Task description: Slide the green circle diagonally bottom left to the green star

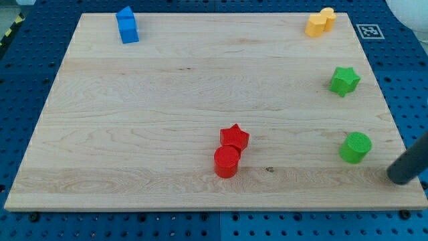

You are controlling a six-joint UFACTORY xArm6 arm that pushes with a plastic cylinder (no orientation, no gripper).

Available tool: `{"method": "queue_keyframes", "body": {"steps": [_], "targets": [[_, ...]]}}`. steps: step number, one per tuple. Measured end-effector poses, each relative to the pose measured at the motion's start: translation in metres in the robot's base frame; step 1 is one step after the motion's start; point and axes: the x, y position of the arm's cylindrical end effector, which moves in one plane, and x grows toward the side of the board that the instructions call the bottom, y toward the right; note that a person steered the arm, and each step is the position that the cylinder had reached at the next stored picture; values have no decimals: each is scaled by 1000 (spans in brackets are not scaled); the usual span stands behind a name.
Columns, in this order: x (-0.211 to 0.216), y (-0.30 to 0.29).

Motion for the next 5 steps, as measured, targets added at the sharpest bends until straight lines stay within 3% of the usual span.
{"method": "queue_keyframes", "body": {"steps": [5], "targets": [[-69, -110]]}}
